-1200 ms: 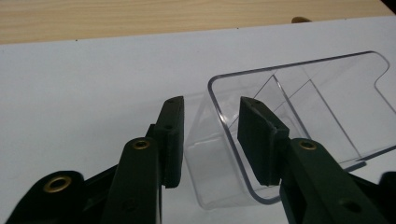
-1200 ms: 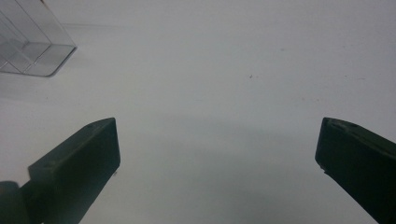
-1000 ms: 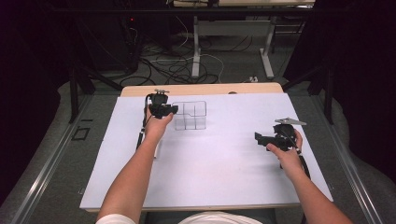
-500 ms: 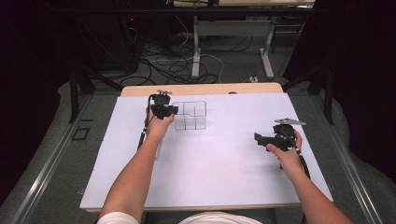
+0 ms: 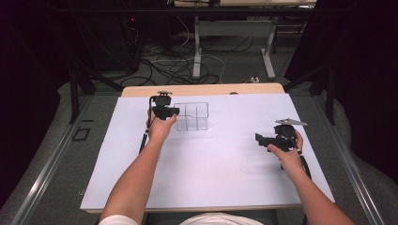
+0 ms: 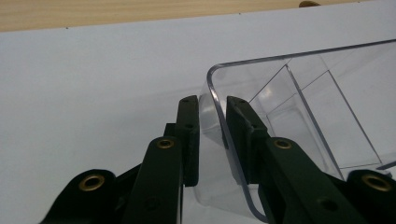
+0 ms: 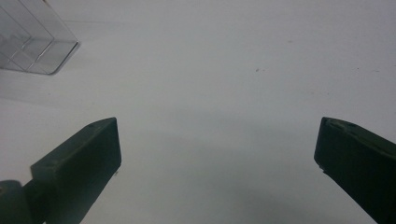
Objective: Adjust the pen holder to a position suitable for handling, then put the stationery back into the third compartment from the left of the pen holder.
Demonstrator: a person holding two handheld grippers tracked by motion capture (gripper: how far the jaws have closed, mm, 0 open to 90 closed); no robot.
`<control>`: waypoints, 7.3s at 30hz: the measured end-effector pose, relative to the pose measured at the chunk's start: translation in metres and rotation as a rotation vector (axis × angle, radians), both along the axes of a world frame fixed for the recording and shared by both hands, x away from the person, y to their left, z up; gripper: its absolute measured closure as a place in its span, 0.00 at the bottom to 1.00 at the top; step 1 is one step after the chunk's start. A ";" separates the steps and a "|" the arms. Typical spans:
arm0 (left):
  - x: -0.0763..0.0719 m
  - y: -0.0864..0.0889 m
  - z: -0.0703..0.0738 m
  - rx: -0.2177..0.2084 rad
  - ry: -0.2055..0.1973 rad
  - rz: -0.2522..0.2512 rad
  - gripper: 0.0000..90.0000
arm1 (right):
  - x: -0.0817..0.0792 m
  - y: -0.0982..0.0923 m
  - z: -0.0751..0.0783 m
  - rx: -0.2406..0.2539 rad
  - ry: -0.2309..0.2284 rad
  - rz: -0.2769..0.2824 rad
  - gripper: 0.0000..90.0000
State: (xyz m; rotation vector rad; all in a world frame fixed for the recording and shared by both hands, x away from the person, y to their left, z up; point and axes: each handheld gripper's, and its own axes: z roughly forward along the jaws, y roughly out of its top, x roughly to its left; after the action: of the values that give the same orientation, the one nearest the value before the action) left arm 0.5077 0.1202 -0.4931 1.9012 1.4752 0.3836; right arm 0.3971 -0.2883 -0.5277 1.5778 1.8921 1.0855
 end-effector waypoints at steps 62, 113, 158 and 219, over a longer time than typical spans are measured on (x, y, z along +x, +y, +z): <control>-0.042 -0.048 0.013 -0.119 0.151 0.027 0.80 | 0.000 0.001 0.000 0.013 0.002 0.006 0.00; -0.071 0.030 0.019 -0.114 0.007 0.004 0.43 | -0.001 0.001 0.002 0.008 -0.005 0.003 0.00; -0.088 0.079 -0.026 0.011 0.097 0.074 0.32 | -0.001 -0.001 0.003 0.012 -0.009 0.007 0.00; -0.089 0.073 -0.042 -0.075 0.378 0.165 0.76 | 0.000 0.000 0.001 0.001 -0.003 0.023 0.00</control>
State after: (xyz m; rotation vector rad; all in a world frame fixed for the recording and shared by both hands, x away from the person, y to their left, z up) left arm 0.4183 0.1931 -0.5349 1.8674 1.8714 0.0383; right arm 0.3969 -0.2879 -0.5268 1.5578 1.9118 1.0981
